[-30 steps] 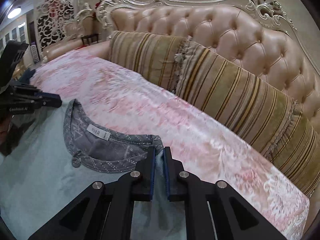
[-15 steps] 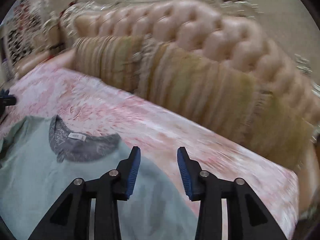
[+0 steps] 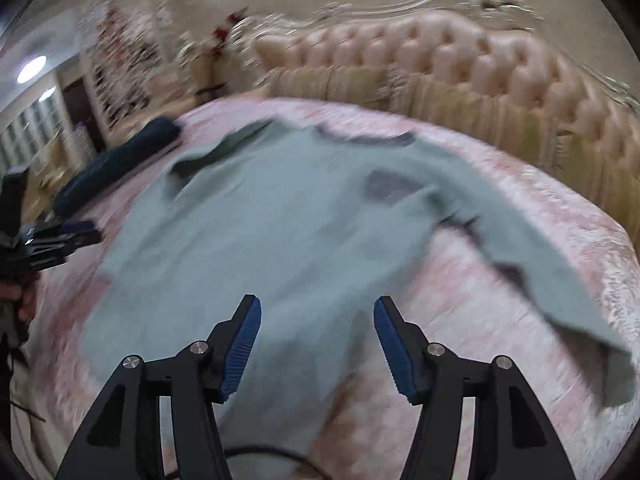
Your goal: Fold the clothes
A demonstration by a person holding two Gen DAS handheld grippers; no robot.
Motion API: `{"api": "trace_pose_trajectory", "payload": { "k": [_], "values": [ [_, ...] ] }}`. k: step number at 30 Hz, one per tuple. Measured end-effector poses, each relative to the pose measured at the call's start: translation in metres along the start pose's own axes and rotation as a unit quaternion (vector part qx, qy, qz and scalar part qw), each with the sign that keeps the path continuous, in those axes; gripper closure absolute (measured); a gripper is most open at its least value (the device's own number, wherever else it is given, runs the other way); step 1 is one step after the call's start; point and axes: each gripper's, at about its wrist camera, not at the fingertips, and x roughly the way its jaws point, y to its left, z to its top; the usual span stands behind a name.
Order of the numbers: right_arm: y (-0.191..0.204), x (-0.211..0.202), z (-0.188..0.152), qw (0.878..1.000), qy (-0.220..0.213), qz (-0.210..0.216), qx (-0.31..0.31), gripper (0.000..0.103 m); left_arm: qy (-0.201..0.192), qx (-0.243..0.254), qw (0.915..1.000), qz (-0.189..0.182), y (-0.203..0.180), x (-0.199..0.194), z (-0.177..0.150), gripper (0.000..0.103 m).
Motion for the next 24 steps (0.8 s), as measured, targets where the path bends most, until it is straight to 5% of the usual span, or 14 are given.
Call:
{"api": "trace_pose_trajectory", "payload": {
  "k": [2, 10, 15, 18, 21, 24],
  "values": [
    [0.01, -0.003, -0.01, 1.0, 0.009, 0.0, -0.012, 0.043, 0.007, 0.054, 0.9984, 0.018, -0.014, -0.002, -0.009, 0.061],
    [-0.026, -0.037, -0.043, 0.999, 0.026, -0.023, 0.037, 0.042, 0.03, 0.163, 0.9859, -0.02, -0.042, 0.006, -0.013, 0.064],
    [-0.047, -0.059, -0.05, 0.997, 0.02, -0.058, 0.054, 0.039, 0.04, 0.129, 0.9865, -0.093, -0.027, 0.019, 0.0, 0.069],
    [-0.054, -0.063, -0.052, 0.996, 0.021, -0.068, 0.057, 0.039, 0.053, 0.1, 0.9876, -0.109, -0.012, 0.025, 0.007, 0.095],
    [-0.056, -0.062, -0.054, 0.996, 0.028, -0.068, 0.055, 0.039, 0.057, 0.074, 0.9889, -0.115, -0.008, 0.024, 0.01, 0.096],
    [-0.053, -0.058, -0.054, 0.996, 0.034, -0.064, 0.048, 0.038, 0.021, 0.015, 0.9922, -0.122, 0.016, 0.001, 0.021, 0.096]
  ]
}}
